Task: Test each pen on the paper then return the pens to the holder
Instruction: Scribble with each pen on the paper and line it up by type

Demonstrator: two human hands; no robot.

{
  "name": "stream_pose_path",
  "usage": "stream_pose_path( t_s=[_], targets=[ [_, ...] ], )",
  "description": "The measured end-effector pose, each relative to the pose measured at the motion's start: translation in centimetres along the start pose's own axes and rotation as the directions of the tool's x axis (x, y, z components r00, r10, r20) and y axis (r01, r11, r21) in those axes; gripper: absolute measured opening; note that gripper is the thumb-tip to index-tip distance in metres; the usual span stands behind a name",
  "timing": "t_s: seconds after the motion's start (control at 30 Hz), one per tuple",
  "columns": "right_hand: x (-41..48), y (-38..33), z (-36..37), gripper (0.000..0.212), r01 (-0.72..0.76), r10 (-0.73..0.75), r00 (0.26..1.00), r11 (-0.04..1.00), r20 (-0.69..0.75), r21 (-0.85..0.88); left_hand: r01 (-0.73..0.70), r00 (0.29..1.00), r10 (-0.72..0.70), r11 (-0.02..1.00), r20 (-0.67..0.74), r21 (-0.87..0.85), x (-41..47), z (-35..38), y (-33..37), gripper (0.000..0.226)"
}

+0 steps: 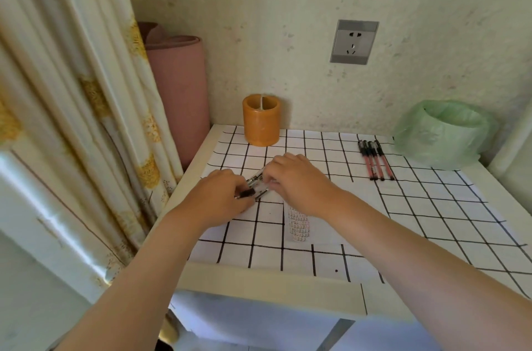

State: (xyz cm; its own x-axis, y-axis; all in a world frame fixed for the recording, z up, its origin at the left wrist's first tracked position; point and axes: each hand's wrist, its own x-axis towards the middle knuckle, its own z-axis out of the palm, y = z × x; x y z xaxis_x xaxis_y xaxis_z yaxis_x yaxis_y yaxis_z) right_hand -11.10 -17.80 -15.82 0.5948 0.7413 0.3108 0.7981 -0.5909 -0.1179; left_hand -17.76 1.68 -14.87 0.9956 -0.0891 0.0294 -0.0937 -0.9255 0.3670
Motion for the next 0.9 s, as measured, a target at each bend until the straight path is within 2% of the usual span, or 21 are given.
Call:
stream_pose_path(
  t_s=[0.17,0.27,0.37,0.43,0.5,0.67,0.8,0.9],
  targets=[
    [-1.7,2.2,-2.0,0.01,-0.097,0.094,0.994,0.994,-0.06,-0.053,0.001,0.999,-0.005,0.992,-0.037,-0.125,0.4,0.2,1.8,0.016],
    [-2.9,2.5,-2.6,0.017,-0.135,0.134,0.991,0.99,-0.017,-0.033,-0.016,0.999,0.011,0.985,-0.032,-0.173,1.0,0.7,2.8,0.019],
    [-4.0,2.4,-2.9,0.027,-0.156,0.153,0.987,0.985,0.049,0.077,-0.049,0.998,0.04,0.972,-0.043,-0.231,1.7,1.3,4.2,0.011],
    [-4.7,2.4,-3.0,0.026,-0.168,0.159,0.984,0.978,0.08,0.124,-0.089,0.995,0.074,0.951,-0.064,-0.295,2.1,1.8,5.3,0.007],
    [-5.2,2.8,-3.0,0.022,-0.166,0.158,0.984,0.982,0.081,0.093,-0.134,0.989,0.107,0.934,-0.098,-0.331,2.5,2.1,6.2,0.008],
    [-6.1,4.4,-3.0,0.032,-0.17,0.169,0.982,0.985,0.079,0.006,-0.185,0.982,0.154,0.917,-0.113,-0.353,3.5,2.7,7.4,0.013],
    [-7.1,5.4,-2.7,0.026,-0.209,0.205,0.975,0.977,0.081,0.037,-0.202,0.979,0.193,0.914,-0.061,-0.353,4.2,3.1,7.8,0.029],
    [-7.7,5.7,-2.5,0.022,-0.242,0.237,0.969,0.967,0.066,0.077,-0.201,0.979,0.194,0.92,-0.055,-0.337,4.8,3.9,8.3,0.022]
  ],
)
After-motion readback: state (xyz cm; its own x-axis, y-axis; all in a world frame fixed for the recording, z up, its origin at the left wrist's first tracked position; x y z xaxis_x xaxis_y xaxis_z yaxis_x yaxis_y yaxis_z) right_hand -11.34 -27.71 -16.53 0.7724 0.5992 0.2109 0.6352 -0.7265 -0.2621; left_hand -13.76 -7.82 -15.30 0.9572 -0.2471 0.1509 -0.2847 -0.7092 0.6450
